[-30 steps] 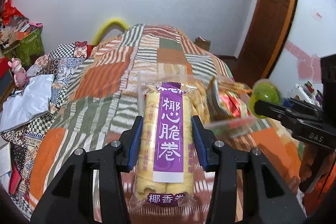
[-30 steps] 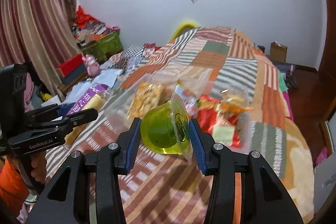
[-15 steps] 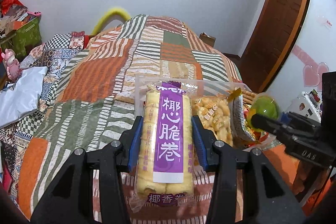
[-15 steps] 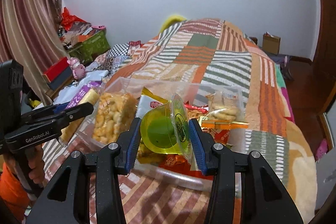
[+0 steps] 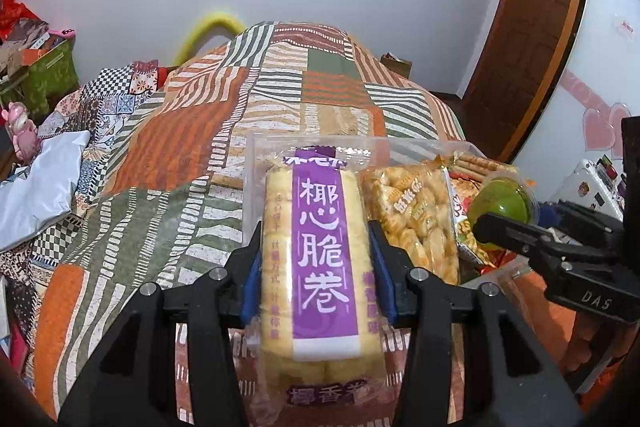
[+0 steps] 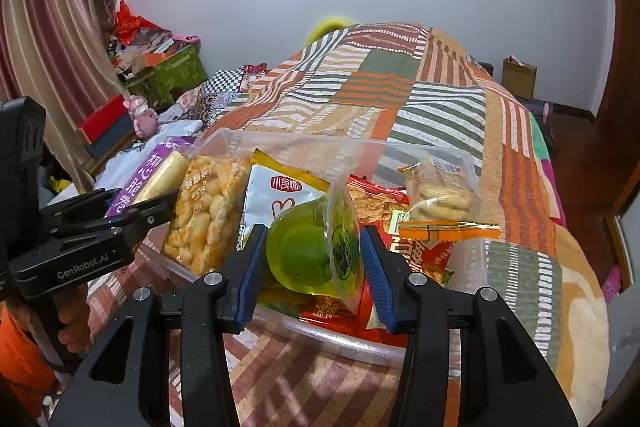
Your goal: Organize snacks
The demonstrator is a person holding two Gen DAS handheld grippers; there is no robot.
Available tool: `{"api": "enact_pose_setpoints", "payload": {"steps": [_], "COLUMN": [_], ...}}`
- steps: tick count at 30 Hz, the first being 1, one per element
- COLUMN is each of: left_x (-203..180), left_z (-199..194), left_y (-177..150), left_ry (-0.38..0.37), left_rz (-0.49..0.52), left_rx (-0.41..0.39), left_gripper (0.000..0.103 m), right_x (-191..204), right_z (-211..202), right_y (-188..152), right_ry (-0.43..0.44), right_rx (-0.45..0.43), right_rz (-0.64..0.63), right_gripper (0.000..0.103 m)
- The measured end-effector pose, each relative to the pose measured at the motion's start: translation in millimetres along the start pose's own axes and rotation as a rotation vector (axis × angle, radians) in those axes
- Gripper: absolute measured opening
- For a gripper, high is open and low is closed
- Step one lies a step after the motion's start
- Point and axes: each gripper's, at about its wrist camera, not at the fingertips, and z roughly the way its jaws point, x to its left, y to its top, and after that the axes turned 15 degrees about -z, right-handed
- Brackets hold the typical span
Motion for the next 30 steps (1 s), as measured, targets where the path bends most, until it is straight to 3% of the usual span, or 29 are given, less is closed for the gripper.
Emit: {"api": "enact_pose_setpoints", "payload": {"steps": [2,4,7,14,25,30], "left_x": [0,1,2,-4,-38,-51], "left_z": [-5,-10,-18,-48,-153,-193], "left_y": [1,2,4,2,-21,-35], "left_ry": [-0.004,-0.007,-0.014,-0.025,-0.076,-0.112], "left_rz": [-0.001,-0.009,-0.022,-0.016,0.034,0.043], "left_rx": [-0.003,-0.011,-0.023,-0.058,-0.275,-0.344], "left_gripper": [0.049,0.052,0.057,0.057,0.057,0.07], "right_x": [0,-1,-3,-1,23,38], "right_z": [-5,-12,-21,-45,-133,-164], "right_y": [1,2,4,4,6,1], "right_ry": [-0.015,-0.024,-0.024,-0.029,-0.047,-0.051], "right_rx": [-0.015,-0.034,-0.052,-0.095,-0.252,-0.311], "right_rz": [-0.001,0.0,0.004,0.002,-0.034,-0.058], "right_gripper": [0.056,0.059,0.059,0.059,0.059,0.066]}}
